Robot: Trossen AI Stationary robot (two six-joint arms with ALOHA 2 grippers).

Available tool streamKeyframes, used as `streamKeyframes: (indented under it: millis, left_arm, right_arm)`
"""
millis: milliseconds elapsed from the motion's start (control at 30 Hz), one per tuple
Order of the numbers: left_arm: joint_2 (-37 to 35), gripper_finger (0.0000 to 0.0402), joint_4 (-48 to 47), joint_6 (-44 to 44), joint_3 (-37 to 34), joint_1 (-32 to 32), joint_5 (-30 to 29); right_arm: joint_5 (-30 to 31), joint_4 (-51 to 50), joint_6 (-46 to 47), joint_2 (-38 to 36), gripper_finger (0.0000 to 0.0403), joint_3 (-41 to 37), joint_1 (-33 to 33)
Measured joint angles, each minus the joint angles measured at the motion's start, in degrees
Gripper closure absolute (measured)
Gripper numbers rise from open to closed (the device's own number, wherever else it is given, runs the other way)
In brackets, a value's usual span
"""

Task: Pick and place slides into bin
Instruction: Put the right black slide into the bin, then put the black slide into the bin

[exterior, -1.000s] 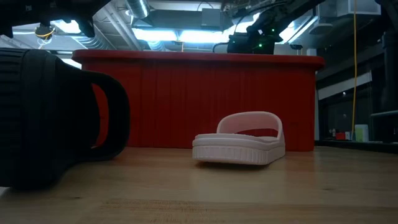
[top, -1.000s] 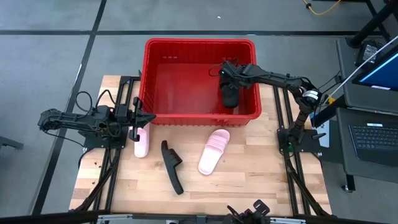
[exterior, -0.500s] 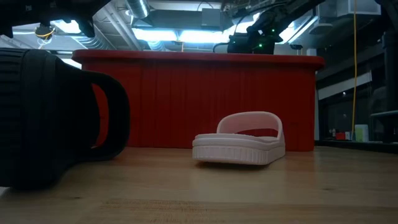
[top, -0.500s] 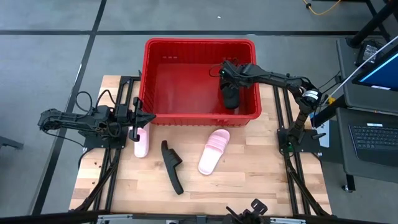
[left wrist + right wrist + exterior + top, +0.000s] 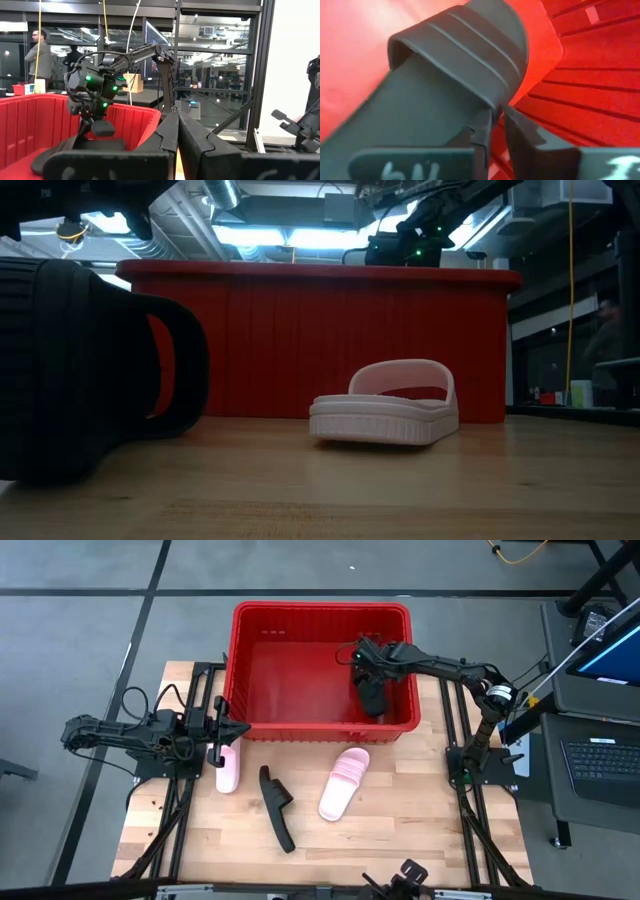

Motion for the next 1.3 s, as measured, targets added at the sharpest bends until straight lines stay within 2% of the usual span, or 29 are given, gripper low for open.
streamKeyframes:
  millis: [367,533,800,1300]
  left_arm:
    - [0.00,0.0398,0.00,0.00,0.00,-0.01,0.01]
    - [0.00,0.0398,-0.01,0.00,0.00,-0.01,0.01]
    - [0.00,0.0398,0.01,0.00,0.00,-0.02,0.01]
    - [0.00,0.0398,-0.01,0.00,0.00,-0.01,0.01]
  right_arm:
    - [0.10,0.07,-0.47,0.00,0.0251,0.00,0.00]
    - [0.10,-1.06,-0.42,0.00,0.0223,0.00,0.19]
    - [0.08,-1.15,-1.54,-0.15,0.0216,0.28,0.44]
    - [0.08,-5.44,-1.43,-0.17,0.0216,7.88,0.82]
